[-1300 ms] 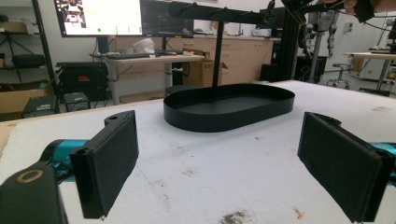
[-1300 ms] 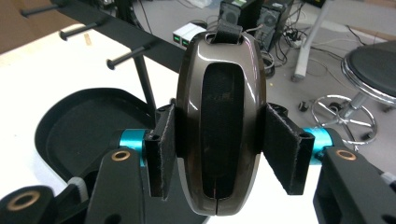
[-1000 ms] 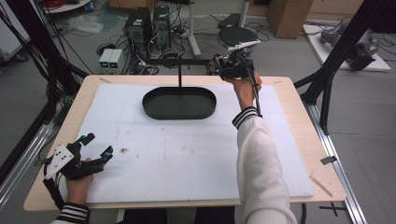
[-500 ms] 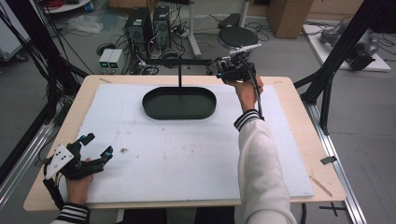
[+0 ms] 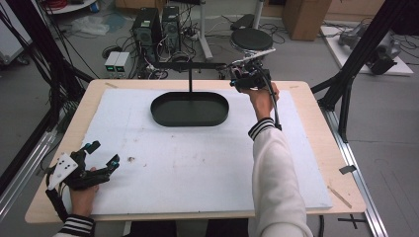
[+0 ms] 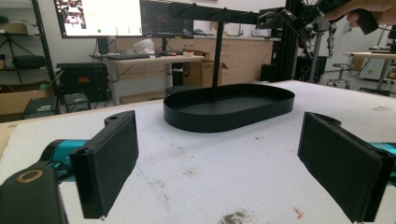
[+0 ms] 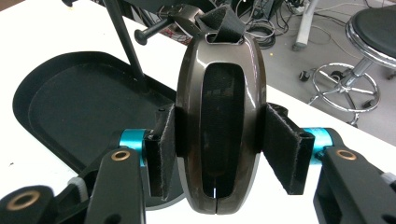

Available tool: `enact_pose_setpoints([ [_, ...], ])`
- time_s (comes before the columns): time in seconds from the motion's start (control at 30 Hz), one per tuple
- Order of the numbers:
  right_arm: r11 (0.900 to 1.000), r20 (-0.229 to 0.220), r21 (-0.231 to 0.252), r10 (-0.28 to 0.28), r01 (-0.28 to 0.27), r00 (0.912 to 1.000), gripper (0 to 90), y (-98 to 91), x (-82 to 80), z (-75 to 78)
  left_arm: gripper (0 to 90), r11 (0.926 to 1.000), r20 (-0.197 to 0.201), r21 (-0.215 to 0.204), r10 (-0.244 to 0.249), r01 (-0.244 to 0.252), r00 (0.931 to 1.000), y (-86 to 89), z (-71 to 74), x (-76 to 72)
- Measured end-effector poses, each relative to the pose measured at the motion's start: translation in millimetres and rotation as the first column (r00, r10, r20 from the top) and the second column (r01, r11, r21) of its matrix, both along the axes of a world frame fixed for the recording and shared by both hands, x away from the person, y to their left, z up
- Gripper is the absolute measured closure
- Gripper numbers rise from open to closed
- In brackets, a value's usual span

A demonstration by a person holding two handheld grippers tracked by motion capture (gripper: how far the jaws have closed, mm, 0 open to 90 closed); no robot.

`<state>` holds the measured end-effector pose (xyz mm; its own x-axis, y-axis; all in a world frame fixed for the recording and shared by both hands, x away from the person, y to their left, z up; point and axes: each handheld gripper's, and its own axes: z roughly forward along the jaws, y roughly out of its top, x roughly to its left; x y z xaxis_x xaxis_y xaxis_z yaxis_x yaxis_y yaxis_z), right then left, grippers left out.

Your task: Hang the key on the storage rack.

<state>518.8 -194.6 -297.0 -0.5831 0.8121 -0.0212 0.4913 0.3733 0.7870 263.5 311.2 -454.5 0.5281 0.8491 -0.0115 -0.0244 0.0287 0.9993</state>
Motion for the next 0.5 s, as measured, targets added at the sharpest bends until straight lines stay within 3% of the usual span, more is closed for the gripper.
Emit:
enact_pose_setpoints([
  [0.5,0.9999,-0.052,-0.011,0.005,-0.006,0.9986,47.9,0.6,5.3,-11.3,12.8,1.0,0.001,0.0,0.0,0.0,1.0,-0.1,-0.1,0.0],
])
